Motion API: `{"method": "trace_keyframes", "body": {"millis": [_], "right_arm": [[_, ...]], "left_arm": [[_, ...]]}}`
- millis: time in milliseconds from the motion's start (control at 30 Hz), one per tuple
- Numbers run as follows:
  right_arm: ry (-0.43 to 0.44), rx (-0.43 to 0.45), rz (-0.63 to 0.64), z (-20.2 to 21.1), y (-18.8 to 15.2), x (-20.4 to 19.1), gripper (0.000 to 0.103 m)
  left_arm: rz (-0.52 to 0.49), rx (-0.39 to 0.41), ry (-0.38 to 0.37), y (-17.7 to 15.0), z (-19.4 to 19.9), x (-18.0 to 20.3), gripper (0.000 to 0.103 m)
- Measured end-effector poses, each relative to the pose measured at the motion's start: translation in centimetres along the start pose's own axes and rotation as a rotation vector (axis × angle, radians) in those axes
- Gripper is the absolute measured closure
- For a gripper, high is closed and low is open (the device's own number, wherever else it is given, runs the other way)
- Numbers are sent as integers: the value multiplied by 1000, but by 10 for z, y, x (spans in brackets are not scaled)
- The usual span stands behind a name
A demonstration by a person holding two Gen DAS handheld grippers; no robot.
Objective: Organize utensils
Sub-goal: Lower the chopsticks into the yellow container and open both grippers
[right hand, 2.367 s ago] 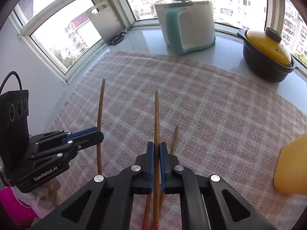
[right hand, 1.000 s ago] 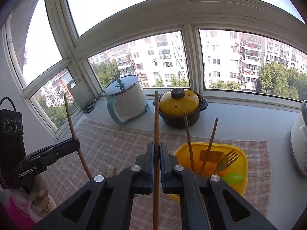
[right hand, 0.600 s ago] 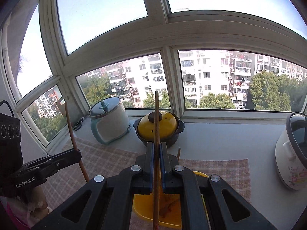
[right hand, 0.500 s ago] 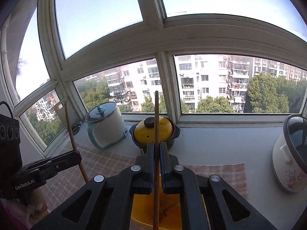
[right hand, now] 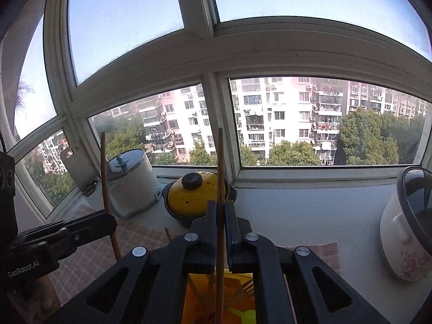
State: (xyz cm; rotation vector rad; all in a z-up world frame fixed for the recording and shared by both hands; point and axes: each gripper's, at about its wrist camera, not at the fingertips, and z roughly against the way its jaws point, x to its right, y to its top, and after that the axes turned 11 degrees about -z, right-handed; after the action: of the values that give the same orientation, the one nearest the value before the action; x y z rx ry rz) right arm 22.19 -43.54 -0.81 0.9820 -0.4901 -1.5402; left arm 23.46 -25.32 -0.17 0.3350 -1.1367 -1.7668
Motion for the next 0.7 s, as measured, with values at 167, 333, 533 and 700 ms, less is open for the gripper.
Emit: {"method": "trace_keyframes", "body": {"millis": [167, 333, 533, 700], "right_arm": [[-6, -9, -13, -6, -2, 8, 100], [-6, -15, -26, -9, -3, 15, 100], [-5, -29, -41, -15, -12, 22, 100], [-8, -49, -63, -21, -21, 29, 100]], "left_arm": [[0, 7, -9, 6, -2, 3, 99], [-20, 9, 0, 8, -8, 7, 99], [-23, -30, 12, -5, -24, 8, 99], [-24, -64, 14, -17, -33, 7, 99]]}}
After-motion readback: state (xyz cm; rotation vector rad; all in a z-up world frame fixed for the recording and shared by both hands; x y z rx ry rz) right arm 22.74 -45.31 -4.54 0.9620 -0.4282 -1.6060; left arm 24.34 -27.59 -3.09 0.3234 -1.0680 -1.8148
